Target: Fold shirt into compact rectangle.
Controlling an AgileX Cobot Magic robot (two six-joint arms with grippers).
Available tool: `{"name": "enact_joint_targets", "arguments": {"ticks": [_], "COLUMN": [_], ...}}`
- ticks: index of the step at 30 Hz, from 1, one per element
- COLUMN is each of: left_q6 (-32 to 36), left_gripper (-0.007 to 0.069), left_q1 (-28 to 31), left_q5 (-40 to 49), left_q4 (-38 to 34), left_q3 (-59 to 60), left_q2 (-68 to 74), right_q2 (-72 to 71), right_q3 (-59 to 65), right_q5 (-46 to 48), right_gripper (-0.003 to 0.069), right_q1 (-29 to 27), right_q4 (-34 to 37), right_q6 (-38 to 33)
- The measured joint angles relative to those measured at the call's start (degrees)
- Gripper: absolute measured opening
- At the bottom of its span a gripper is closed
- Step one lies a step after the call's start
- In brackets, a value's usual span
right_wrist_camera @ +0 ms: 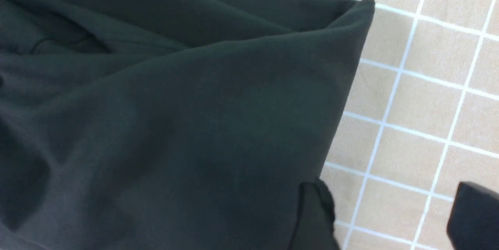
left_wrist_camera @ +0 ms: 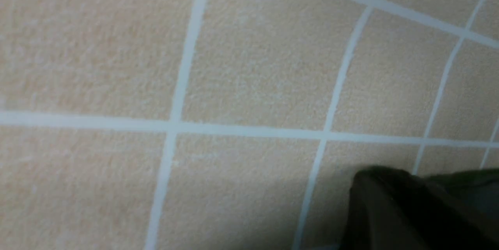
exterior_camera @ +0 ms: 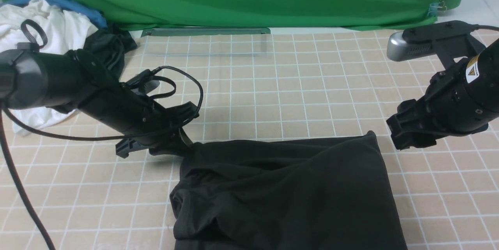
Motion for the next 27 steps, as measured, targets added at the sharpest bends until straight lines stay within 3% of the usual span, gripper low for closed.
{"name": "enact_joint_targets", "arguments": {"ticks": [5,9,12,21,27], "left_q6": [-0.07,-0.97,-1.15,-2.42,-6.49], "left_gripper": [0.0014,0.0013,0.0013,0.0014,0.0024], "left_q1": [-0.18,-0.18,-0.12,-0.12,-0.12], "left_q5": [0.17,-0.36,-0.50,4.49,14.04], "left_q4": [-0.05,-0.38,-0.38,0.95,7.42], "left_q3": [-4.46,-9.40,-11.72,-13.04,-13.09], "left_q2": [0.46,0.52,0.52,0.52,0.52], "right_q2": [0.00,0.00,0.00,0.12,4.99], "right_q3": [0.00,0.00,0.00,0.00,0.00], "right_q5": [-0.66,-2.72,-3.41,0.24,0.76], "right_gripper": [0.0384,0.0258,0.0233,0.0328,0.0455], "right_q1": [-0.09,-2.12,-4.56,-7.37,-7.39], "right_q4": [-0.33,-0.38,-0.43,-0.33,0.72], "right_q6": [0.00,-0.05,-0.26,-3.16,-4.29]}}
